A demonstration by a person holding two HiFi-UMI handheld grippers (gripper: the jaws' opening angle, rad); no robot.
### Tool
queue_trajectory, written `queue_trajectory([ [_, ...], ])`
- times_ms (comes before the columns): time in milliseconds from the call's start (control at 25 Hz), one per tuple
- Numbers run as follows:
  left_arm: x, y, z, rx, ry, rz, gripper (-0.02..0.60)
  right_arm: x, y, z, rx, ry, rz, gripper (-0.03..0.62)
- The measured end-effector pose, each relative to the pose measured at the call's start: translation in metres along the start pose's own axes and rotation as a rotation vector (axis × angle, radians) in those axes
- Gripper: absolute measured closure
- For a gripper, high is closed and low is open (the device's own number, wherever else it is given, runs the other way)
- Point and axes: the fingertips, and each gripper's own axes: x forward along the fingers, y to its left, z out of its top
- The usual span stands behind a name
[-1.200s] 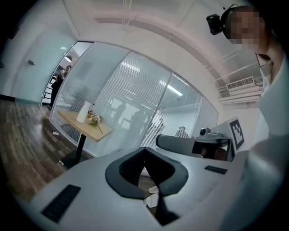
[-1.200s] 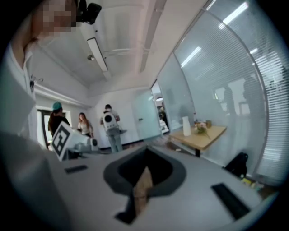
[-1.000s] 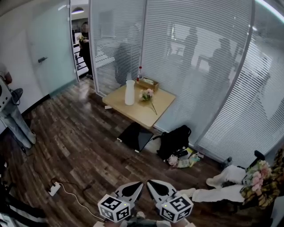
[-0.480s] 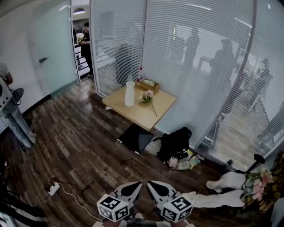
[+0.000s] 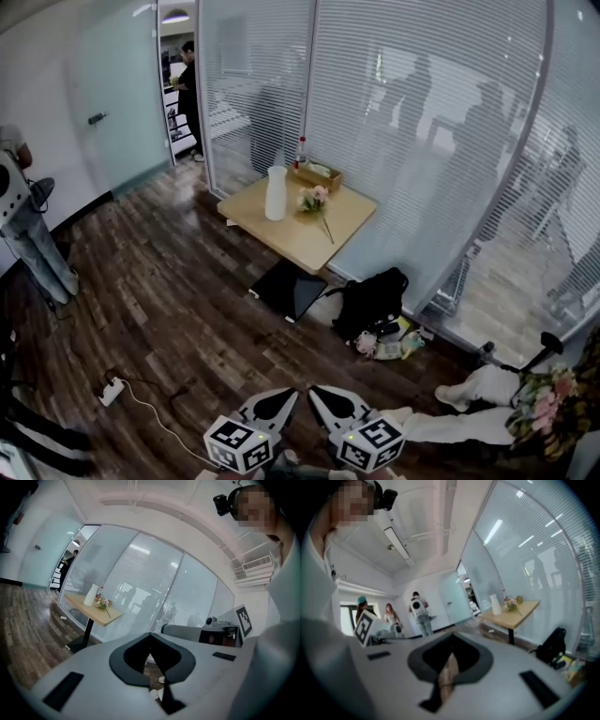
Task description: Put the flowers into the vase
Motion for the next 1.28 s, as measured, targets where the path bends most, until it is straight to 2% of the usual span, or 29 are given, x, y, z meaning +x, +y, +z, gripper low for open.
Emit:
queue_trajectory([
  [360, 0.025, 0.032, 0.016, 0.017, -0.005, -0.001, 0.572, 0.032, -0.021, 0.018, -0.006, -0.027, 0.001, 0.582],
  [560, 0.057, 0.069, 0.045, 0.035, -0.014, -0.021, 0.572, 0.071, -0.048, 0.036, -0.016, -0.032, -0.017, 0.582],
  [840, 0.095, 0.119, 0.093, 0.042, -0.022, -0.063, 0.572, 0.125, -0.077, 0.086, -0.045, -0.082, -0.049, 0.582],
  [1280, 0.145, 0.187, 0.129, 0.075, 0.016, -0.128, 0.572, 0.210, -0.121, 0.118, -0.052, -0.093, -0.086, 0.583],
])
